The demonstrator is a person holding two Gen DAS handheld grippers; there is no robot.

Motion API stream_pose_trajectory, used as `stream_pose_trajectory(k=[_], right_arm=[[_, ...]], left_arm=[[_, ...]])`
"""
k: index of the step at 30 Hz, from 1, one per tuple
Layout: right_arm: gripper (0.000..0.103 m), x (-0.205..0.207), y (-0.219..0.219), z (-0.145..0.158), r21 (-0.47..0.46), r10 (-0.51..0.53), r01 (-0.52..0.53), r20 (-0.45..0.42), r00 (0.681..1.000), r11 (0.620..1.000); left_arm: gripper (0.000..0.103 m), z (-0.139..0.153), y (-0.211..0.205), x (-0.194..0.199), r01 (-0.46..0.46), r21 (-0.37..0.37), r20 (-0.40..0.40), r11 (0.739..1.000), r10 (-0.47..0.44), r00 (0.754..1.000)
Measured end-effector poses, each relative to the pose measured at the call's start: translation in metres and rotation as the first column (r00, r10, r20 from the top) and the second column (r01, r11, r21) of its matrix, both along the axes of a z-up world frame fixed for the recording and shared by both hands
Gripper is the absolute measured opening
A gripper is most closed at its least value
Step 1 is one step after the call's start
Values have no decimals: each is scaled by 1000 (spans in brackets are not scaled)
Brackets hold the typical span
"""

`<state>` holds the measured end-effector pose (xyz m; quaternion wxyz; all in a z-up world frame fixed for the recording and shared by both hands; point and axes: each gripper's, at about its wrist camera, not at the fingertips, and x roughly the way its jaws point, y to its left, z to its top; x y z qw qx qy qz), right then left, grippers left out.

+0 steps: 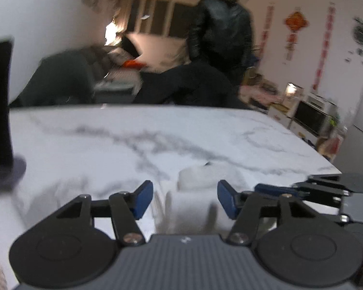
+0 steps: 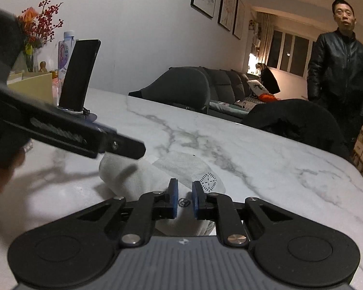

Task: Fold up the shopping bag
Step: 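Lift the right gripper off the roll while the left gripper holds it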

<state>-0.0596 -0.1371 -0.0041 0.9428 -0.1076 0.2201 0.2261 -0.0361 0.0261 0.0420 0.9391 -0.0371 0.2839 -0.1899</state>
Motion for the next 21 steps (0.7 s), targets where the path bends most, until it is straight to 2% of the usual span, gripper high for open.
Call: stream_pose_trajectory(k=[3, 10, 14, 17, 21], right_arm=[[14, -1, -2, -1, 16, -4, 3, 8, 1000, 1000], [14, 0, -4, 1, 24, 10, -10, 8, 1000, 1000], [14, 6, -8, 10, 25, 28, -28, -7, 1000, 999], [14, 15, -19, 34, 40, -22, 20, 39, 999, 999], [14, 29, -33, 97, 74, -109, 95, 201, 974, 993]], left_arm=[[53, 4, -8, -1, 87, 26, 12, 996, -87, 996], [48, -6, -36, -4, 130, 245, 51, 961, -147, 988], [47, -7, -36, -2, 141, 254, 31, 957, -154, 988], [47, -8, -35, -2, 140, 263, 32, 955, -154, 988], [47, -9, -36, -3, 136, 267, 33, 954, -150, 988]])
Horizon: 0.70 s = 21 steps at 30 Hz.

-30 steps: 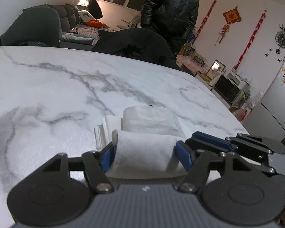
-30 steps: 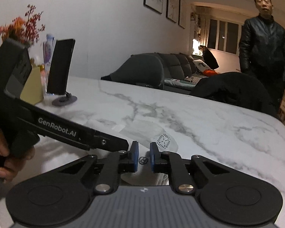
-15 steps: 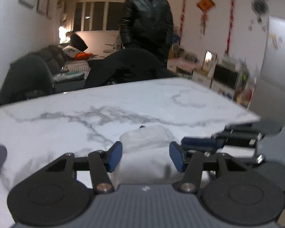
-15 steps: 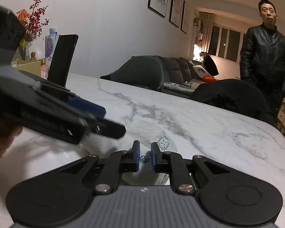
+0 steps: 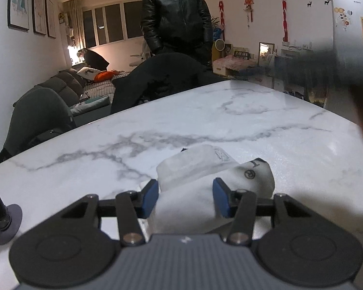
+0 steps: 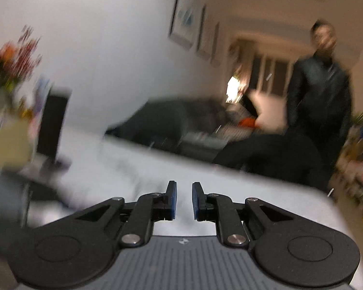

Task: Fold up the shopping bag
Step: 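Lift the right gripper off the roll while the left gripper holds it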

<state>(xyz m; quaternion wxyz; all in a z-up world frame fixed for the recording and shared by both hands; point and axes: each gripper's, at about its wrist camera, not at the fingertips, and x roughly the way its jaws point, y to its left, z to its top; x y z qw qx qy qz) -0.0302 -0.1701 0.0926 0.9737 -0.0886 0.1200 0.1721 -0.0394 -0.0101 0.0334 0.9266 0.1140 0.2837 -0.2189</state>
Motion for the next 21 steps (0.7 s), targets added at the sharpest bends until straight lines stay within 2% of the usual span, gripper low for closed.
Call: stream_pose_trajectory(k=[3, 5, 8, 12, 16, 18, 21], right_arm=[[15, 11, -7, 52, 27, -51, 48, 126, 991, 998], [20, 19, -9, 82, 43, -76, 70, 186, 980, 997], [21, 33, -12, 119, 79, -99, 83, 231, 968, 993], [21, 51, -10, 148, 85, -131, 113, 260, 957, 990], [21, 61, -7, 153, 95, -136, 116, 241, 961, 989], [23, 58, -4, 136, 76, -95, 80, 208, 974, 994], [28, 50, 3, 95, 31, -39, 35, 135, 990, 999]], left_arm=[[47, 1, 1, -1, -2, -1, -2, 1000, 2, 1000], [47, 2, 1, 0, -3, 1, -2, 1000, 3, 1000], [47, 2, 1, 0, -3, 3, -3, 1000, 3, 1000], [47, 2, 2, 1, 0, 7, -3, 1000, 0, 1000], [47, 2, 3, 2, 0, 8, -4, 1000, 0, 1000], [47, 0, 3, 2, 0, 7, -4, 1000, 1, 1000], [47, 0, 4, 2, 0, 4, -5, 1000, 0, 1000]])
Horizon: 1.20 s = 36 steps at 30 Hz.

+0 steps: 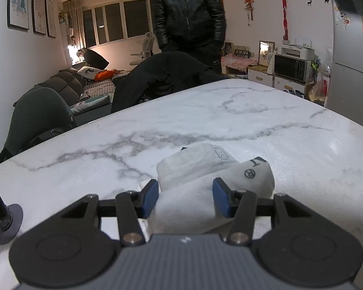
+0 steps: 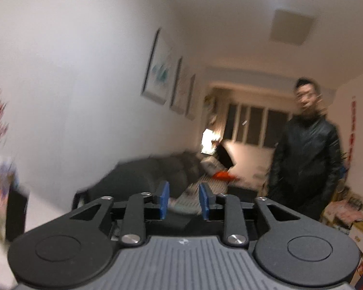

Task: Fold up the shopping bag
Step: 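Lift the right gripper off the roll while the left gripper holds it, then lower the right gripper back onto the roll beside the left gripper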

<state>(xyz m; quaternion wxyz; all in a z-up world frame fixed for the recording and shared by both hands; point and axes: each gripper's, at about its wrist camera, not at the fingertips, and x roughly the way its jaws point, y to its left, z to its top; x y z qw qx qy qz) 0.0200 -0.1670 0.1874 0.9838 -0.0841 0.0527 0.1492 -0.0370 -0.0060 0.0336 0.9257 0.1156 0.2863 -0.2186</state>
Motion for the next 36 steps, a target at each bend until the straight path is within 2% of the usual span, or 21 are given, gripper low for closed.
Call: stream_pose_trajectory(k=[2, 7, 11, 15, 25, 28, 30, 36], right_arm=[[28, -5, 4, -30, -22, 30, -31, -57, 998, 999], [28, -25, 4, -94, -7, 82, -84, -184, 980, 996], [28, -44, 2, -129, -3, 104, -108, -261, 960, 994], [28, -65, 3, -154, 0, 137, -144, -302, 944, 990], [28, -105, 0, -176, -47, 256, -279, -277, 926, 959], [31, -109, 1, -180, -84, 288, -319, -260, 922, 944], [37, -110, 3, -183, -110, 315, -350, -250, 915, 930], [39, -98, 20, -191, -231, 386, -445, -260, 885, 865]], left_arm=[[47, 0, 1, 0, 0, -2, -1, 1000, 0, 1000], [47, 0, 1, 2, 1, -2, -4, 1000, -1, 1000], [47, 1, 1, 1, -4, -5, -5, 1000, 4, 1000], [47, 1, 1, 1, -6, -4, -6, 1000, 6, 1000], [47, 3, 9, 19, 9, -47, -73, 999, -13, 997], [48, 2, 13, 26, 16, -67, -101, 998, -23, 995], [48, 2, 16, 31, 22, -78, -117, 997, -31, 993], [51, 1, 21, 40, 42, -100, -157, 994, -57, 986]])
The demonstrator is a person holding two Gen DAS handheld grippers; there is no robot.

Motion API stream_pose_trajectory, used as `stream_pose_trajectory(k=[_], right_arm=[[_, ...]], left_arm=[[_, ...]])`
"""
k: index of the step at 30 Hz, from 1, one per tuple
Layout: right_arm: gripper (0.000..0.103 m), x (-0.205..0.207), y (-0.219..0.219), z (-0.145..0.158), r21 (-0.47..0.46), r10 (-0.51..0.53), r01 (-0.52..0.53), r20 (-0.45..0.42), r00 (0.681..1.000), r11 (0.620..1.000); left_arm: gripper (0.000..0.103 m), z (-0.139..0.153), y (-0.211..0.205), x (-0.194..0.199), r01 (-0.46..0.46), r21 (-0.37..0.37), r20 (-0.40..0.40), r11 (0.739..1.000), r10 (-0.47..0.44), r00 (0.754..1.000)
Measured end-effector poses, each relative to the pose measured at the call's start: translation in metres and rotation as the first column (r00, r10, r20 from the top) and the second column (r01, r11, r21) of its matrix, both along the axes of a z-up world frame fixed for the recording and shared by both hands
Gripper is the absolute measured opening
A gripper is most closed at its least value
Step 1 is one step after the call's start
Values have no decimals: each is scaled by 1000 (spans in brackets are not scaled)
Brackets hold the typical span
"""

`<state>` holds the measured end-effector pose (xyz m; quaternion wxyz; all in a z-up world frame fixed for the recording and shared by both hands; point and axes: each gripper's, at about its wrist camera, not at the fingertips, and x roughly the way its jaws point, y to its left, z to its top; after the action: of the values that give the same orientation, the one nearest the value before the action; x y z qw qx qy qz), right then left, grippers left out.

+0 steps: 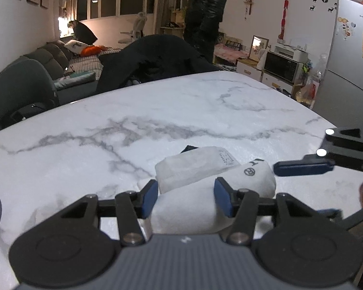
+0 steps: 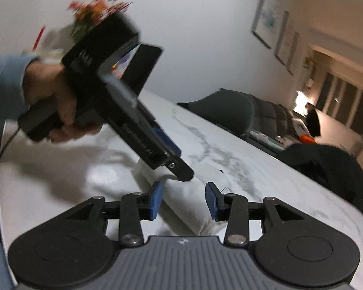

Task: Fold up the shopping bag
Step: 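Lower the right gripper back onto the roll beside the left gripper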

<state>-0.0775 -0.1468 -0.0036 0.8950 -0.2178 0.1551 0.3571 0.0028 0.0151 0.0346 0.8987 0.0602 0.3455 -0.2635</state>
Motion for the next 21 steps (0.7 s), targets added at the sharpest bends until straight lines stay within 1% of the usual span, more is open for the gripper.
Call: stream_pose_trajectory(k=[3, 5, 8, 10, 11, 14, 16, 17, 19, 21], right_arm=[[40, 14, 9, -7, -63, 29, -30, -19, 999, 998], [44, 21, 13, -10, -98, 41, -42, -12, 999, 994], [47, 28, 20, -11, -164, 58, -62, -30, 998, 985], [47, 32, 22, -13, -206, 81, -85, -30, 996, 975], [47, 33, 22, -14, -224, 91, -95, -30, 995, 970], [47, 41, 19, -17, -235, 101, -107, -39, 994, 966], [47, 46, 17, -17, -234, 112, -120, -50, 992, 965], [47, 48, 16, -16, -236, 117, -126, -55, 992, 964], [47, 52, 15, -17, -239, 127, -139, -63, 990, 961], [47, 57, 13, -16, -231, 137, -151, -78, 988, 961]], left_arm=[[53, -1, 2, 3, 10, -8, -12, 1000, -10, 1000], [54, -2, 4, 5, 10, -22, -21, 1000, -11, 1000], [55, -4, 7, 7, 11, -49, -25, 999, -12, 1000], [54, -4, 8, 5, 32, -52, 0, 998, -32, 1000], [52, -3, 8, 4, 51, -46, 18, 998, -50, 999], [51, 1, 9, -2, 108, -23, 76, 994, -106, 991], [50, 4, 6, -9, 165, 43, 144, 985, -169, 975], [48, 6, 4, -13, 199, 82, 174, 977, -210, 962], [49, 8, -2, -21, 294, 168, 199, 941, -324, 925], [49, 7, -11, -28, 343, 262, 203, 902, -399, 894]])
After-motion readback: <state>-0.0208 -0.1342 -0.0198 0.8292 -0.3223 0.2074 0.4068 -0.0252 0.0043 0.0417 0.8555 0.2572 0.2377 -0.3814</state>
